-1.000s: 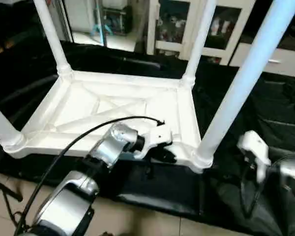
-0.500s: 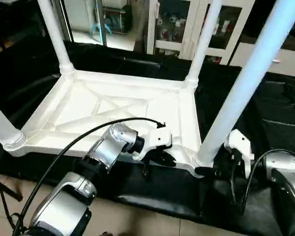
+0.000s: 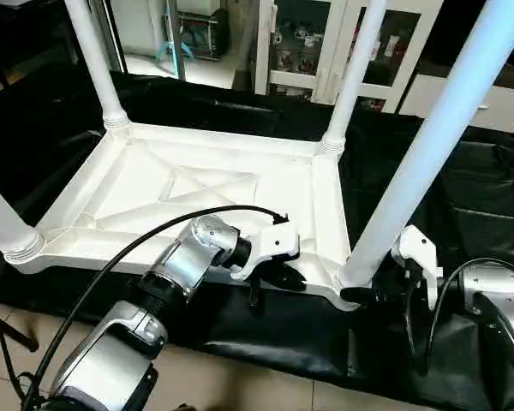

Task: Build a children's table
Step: Rotate leg to tighten

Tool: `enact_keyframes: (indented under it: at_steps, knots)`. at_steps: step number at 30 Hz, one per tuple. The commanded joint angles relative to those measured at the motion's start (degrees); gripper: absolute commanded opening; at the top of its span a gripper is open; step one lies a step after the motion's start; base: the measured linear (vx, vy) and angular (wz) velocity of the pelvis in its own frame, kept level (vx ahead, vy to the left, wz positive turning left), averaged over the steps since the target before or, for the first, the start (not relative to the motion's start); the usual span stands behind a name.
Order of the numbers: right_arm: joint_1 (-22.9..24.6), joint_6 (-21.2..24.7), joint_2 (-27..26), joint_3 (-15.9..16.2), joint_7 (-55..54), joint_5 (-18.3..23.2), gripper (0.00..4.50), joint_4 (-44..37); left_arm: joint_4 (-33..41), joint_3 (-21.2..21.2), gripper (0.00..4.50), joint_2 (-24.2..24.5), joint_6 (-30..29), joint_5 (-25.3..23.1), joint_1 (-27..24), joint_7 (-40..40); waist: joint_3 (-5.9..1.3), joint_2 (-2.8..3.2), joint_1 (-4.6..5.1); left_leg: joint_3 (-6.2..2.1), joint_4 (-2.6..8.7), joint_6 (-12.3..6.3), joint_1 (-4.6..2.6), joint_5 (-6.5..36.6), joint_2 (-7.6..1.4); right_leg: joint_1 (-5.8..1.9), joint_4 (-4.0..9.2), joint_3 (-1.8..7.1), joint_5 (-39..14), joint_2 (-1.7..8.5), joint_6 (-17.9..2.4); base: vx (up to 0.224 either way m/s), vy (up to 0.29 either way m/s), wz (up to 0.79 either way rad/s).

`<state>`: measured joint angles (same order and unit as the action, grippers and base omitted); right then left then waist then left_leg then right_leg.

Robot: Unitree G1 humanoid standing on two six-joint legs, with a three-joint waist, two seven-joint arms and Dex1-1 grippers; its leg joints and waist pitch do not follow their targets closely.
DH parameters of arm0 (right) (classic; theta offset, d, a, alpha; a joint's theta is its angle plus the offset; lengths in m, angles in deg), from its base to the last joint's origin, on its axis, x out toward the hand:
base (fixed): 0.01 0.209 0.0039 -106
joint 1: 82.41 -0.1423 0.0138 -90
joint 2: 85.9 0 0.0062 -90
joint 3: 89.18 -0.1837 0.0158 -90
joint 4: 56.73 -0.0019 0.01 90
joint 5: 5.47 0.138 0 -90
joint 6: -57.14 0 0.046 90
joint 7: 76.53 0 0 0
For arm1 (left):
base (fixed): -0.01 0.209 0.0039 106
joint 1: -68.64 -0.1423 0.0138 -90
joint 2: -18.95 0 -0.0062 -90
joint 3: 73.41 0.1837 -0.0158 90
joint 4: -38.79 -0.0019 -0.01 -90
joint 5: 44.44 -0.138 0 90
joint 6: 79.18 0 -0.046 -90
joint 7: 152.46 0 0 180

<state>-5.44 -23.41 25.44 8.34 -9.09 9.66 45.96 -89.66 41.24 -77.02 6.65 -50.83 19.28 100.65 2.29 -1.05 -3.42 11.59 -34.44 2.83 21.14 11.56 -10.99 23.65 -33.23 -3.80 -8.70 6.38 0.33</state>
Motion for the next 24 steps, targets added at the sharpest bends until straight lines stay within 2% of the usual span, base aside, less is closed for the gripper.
enact_keyframes:
  at_steps: [1, 5, 7, 9, 10, 11, 12, 14, 15, 16, 17, 18, 19, 20, 21, 22, 23, 24]
  knots:
    - [0.2, -0.4, -0.3, 0.6, 1.0, -0.2, 2.67, 0.2, 0.7, 2.0, 0.0, 0.0, -0.9, -0.7, -1.2, 1.2, -3.62, -1.08, -0.02, -0.86, 3.85, -7.67, -0.61, 7.7, -2.54, -3.1, 2.49, 1.96, -8.2, 2.28, -16.1, 0.0, 0.0, 0.0]
    - [0.7, 0.4, -1.4, -0.5, -0.4, 0.8, 2.65, 0.6, 0.7, 1.9, 0.0, 0.1, -1.4, -0.5, -1.3, 1.2, -3.66, -1.1, 0.0, -0.82, 3.78, -7.78, -0.6, 7.6, -2.48, -3.13, 2.47, 1.95, -7.7, 2.26, -16.4, 0.0, 0.0, 0.0]
    - [0.0, 3.6, -3.4, -2.4, -5.2, 1.2, 2.64, 2.8, -0.5, 1.2, 0.0, -0.5, -1.9, -0.2, -0.9, 0.2, -3.57, -0.96, 0.19, -0.83, 3.89, -7.54, -0.52, 8.0, -2.4, -3.12, 2.61, 1.95, -8.5, 2.22, -16.4, 0.0, 0.0, 0.0]
    - [-0.8, 5.0, -5.2, -3.2, -11.2, -0.7, 2.64, 5.1, -2.4, -0.2, 0.0, -1.6, -2.8, -0.2, 0.1, -3.2, -3.37, -1.07, 0.51, -0.88, 4.15, -6.21, -0.59, 10.5, -2.41, -3.03, 3.06, 1.85, -11.8, 2.15, -15.5, 0.0, 0.0, 0.0]
    - [-1.4, 6.7, -6.9, -3.8, -15.3, -1.3, 2.64, 6.2, -4.3, -1.4, 0.0, -2.8, -3.5, -0.3, 1.1, -6.8, -3.1, -0.78, 0.89, -0.98, 4.42, -4.88, -0.66, 12.9, -2.38, -2.82, 3.53, 1.78, -15.3, 2.09, -14.6, 0.0, 0.0, 0.0]
    - [-1.8, 8.0, -8.5, -4.4, -18.7, -1.7, 2.63, 7.0, -5.9, -2.4, 0.0, -3.7, -4.0, -0.3, 1.9, -9.9, -2.98, -0.78, 1.16, -0.98, 4.49, -3.97, -0.69, 14.2, -2.22, -2.68, 3.83, 1.69, -17.8, 1.99, -13.9, -0.059, 0.008, -0.03]
    - [-2.4, 10.1, -10.8, -5.4, -22.2, -1.1, 2.62, 7.5, -7.8, -3.5, 0.0, -4.9, -4.5, -0.5, 3.0, -13.6, -2.94, -0.99, 1.98, -1.45, 4.7, -1.28, -0.75, 18.1, -2.02, -2.76, 4.48, 1.39, -24.9, 2.09, -11.1, -0.059, 0.008, -0.03]
    - [-3.0, 11.8, -13.5, -6.4, -26.8, -1.0, 2.62, 8.0, -9.5, -4.5, 0.0, -6.0, -5.1, -0.7, 4.1, -17.4, -3.08, -1.02, 2.26, -1.77, 4.89, -0.5, -0.65, 18.7, -2.02, -2.91, 4.69, 1.29, -26.0, 2.25, -9.9, 0.0, 0.0, 0.0]
    - [-3.7, 12.2, -15.7, -7.1, -31.3, -1.9, 2.62, 8.6, -10.7, -5.1, 0.0, -6.8, -5.6, -0.9, 4.9, -20.2, -3.01, -0.98, 2.68, -1.74, 4.89, -0.18, -0.74, 19.6, -1.88, -2.46, 5.12, 1.31, -27.3, 2.17, -8.9, 0.0, 0.0, 0.0]
    - [-4.2, 12.5, -17.7, -7.2, -35.0, -3.0, 2.62, 9.0, -11.8, -5.6, 0.0, -7.6, -6.3, -1.0, 5.7, -22.7, -3.09, -0.86, 2.77, -1.78, 4.84, -0.02, -0.88, 19.9, -1.85, -2.36, 5.17, 1.3, -27.3, 2.24, -8.9, 0.0, 0.0, 0.0]
    - [-4.2, 12.5, -17.7, -7.2, -35.0, -3.0, 2.62, 9.0, -11.8, -5.6, 0.0, -7.6, -6.3, -1.0, 5.7, -22.7, -3.1, -1.01, 3.07, -1.75, 4.8, 0.07, -0.78, 19.8, -1.77, -2.31, 5.2, 1.34, -27.0, 2.19, -8.9, 0.0, 0.0, 0.0]
    - [-5.1, 11.9, -21.0, -6.8, -41.7, -5.8, 2.62, 9.8, -13.6, -6.5, 0.0, -9.1, -7.6, -1.4, 7.2, -27.5, -2.97, -1.01, 3.33, -1.79, 4.9, -0.24, -0.51, 19.9, -1.65, -2.48, 5.31, 1.24, -27.6, 2.09, -8.2, 0.0, 0.0, 0.0]
    - [-5.8, 11.5, -23.2, -6.7, -45.3, -6.8, 2.62, 10.7, -14.9, -7.1, 0.0, -10.1, -8.1, -1.6, 8.1, -30.8, -2.98, -0.9, 3.42, -1.69, 4.81, -0.11, -0.73, 20.1, -1.61, -2.1, 5.42, 1.27, -28.0, 2.03, -8.1, 0.0, 0.0, 0.0]
    - [-5.8, 11.5, -23.2, -6.7, -45.3, -6.8, 2.62, 10.7, -14.9, -7.1, 0.0, -10.1, -8.1, -1.6, 8.1, -30.8, -3.06, -0.93, 3.64, -1.86, 4.8, 0.28, -0.95, 20.7, -1.48, -2.03, 5.52, 1.12, -29.0, 2.05, -7.9, 0.0, 0.0, 0.0]
    - [-6.3, 11.3, -24.6, -6.8, -47.7, -7.3, 2.61, 11.3, -16.2, -7.6, 0.0, -10.8, -8.1, -1.8, 8.9, -33.1, -3.13, -1.02, 3.72, -1.94, 4.82, 0.25, -0.82, 20.3, -1.44, -2.26, 5.51, 1.07, -28.9, 2.05, -7.7, 0.0, 0.0, 0.0]
    - [-8.3, 8.9, -29.5, -6.8, -56.5, -9.6, 2.61, 14.4, -18.9, -8.5, 0.0, -12.7, -7.5, -2.6, 10.9, -39.8, -3.07, -0.81, 3.73, -1.84, 4.78, 0.32, -1.02, 20.4, -1.45, -1.86, 5.69, 1.12, -28.6, 1.98, -7.6, 0.0, 0.0, 0.0]
    - [-8.3, 8.9, -29.5, -6.8, -56.5, -9.6, 2.61, 14.4, -18.9, -8.5, 0.0, -12.7, -7.5, -2.6, 10.9, -39.8, -3.09, -0.8, 3.89, -1.8, 4.76, 0.36, -1.03, 20.7, -1.4, -1.7, 5.66, 1.17, -28.6, 2.01, -7.8, 0.0, 0.0, 0.0]
    - [-10.1, 6.7, -32.9, -5.4, -61.4, -11.9, 2.61, 16.1, -20.7, -9.4, 0.0, -14.3, -6.8, -2.4, 12.4, -43.6, -3.24, -0.87, 4.06, -1.87, 4.86, 0.44, -0.73, 19.8, -1.4, -1.95, 5.42, 1.19, -26.9, 1.99, -8.0, 0.0, 0.0, 0.0]
